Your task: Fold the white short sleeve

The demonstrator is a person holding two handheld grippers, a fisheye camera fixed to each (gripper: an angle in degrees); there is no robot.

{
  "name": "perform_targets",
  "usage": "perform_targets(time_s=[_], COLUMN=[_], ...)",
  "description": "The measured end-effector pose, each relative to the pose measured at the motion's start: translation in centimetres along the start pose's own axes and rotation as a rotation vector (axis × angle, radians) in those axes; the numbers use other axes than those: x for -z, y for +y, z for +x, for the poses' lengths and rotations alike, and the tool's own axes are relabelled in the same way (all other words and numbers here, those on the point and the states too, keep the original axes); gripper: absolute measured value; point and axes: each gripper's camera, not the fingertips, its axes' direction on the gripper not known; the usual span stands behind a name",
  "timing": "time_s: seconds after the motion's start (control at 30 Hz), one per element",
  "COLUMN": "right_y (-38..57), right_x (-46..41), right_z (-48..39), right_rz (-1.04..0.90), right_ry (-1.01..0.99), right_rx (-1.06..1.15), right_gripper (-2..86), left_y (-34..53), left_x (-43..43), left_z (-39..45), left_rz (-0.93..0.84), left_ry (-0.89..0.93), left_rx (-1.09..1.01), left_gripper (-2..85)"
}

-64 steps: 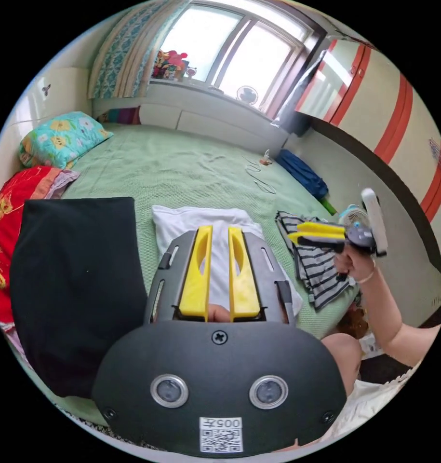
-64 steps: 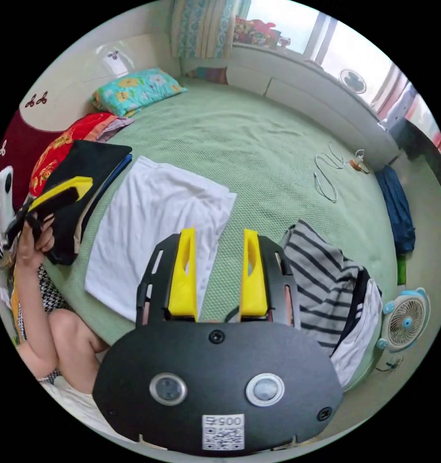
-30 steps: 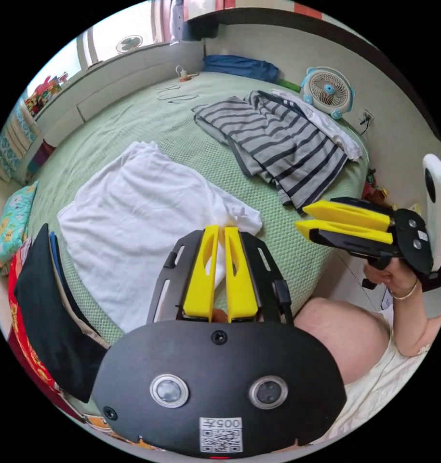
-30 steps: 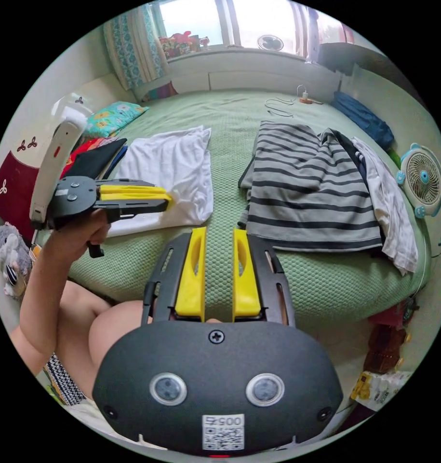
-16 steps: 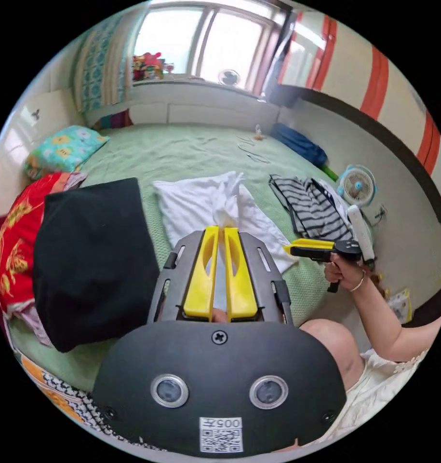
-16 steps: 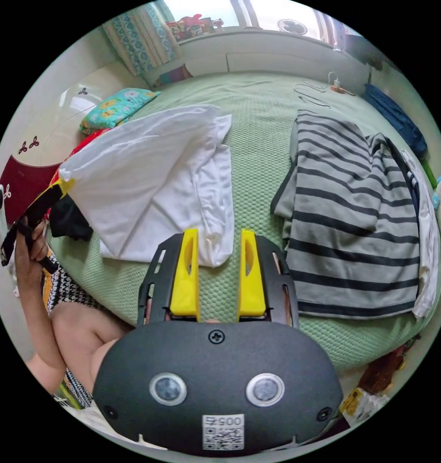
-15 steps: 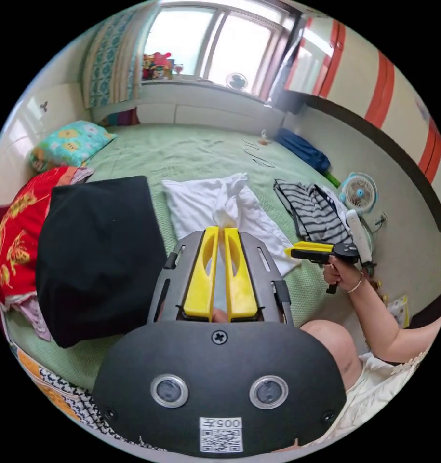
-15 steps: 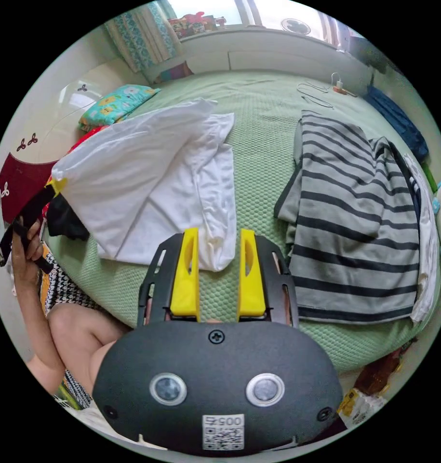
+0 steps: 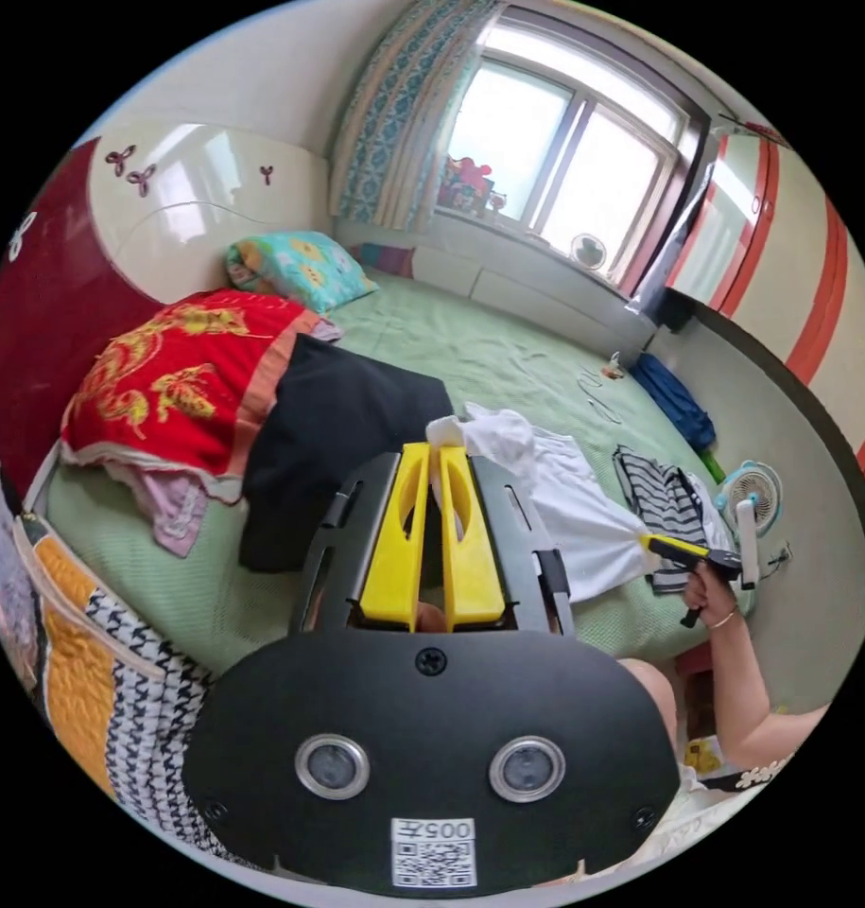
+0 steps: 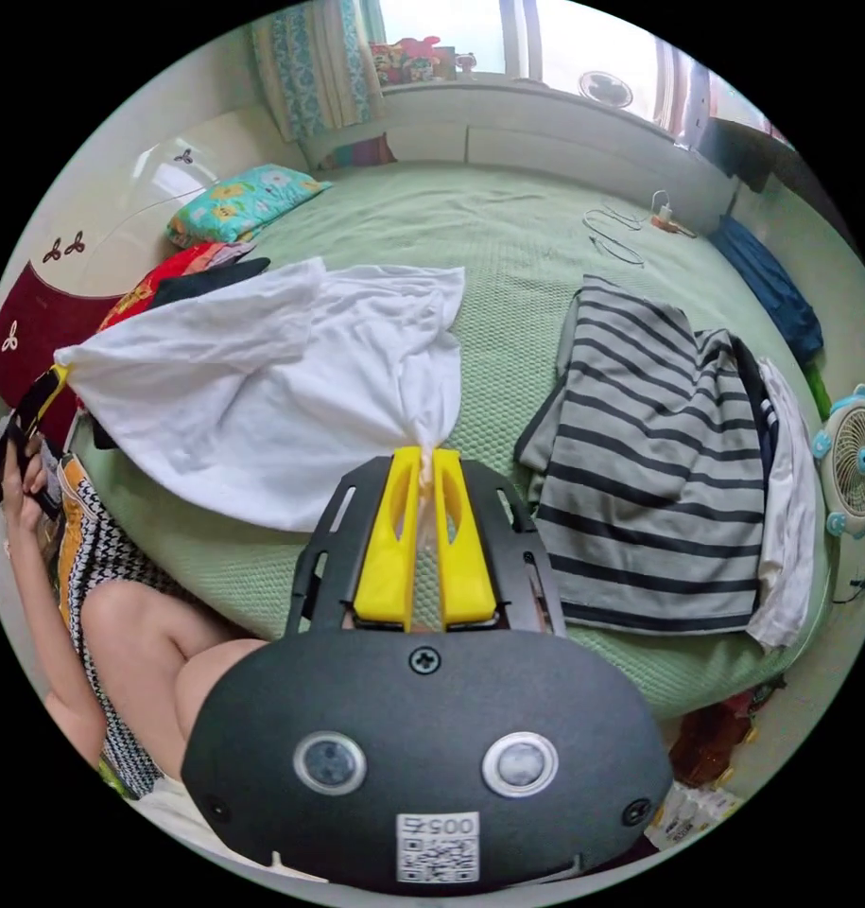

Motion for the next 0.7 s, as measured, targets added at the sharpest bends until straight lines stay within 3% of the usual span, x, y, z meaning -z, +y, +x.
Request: perform_targets(time_s=[0.43,0.7], right_y=[6.8,7.6], right_x=[0.6,0.6], right_z=[4.5,3.5], right_rz=[-0.068,-0.103], right_ry=[0.025,0.063], right_rx=[-0.121,0.003], right_gripper=[-1.0,4.6], left_y=[11.6,11.9], left_x=[0.1,4.2], left_z=[-6.9,-5.8], left_rz=[-0.18,-0.13], left_ry=[0.074,-0.064], left_rx=[0.218,0.19], left_gripper=[3.2,7.1])
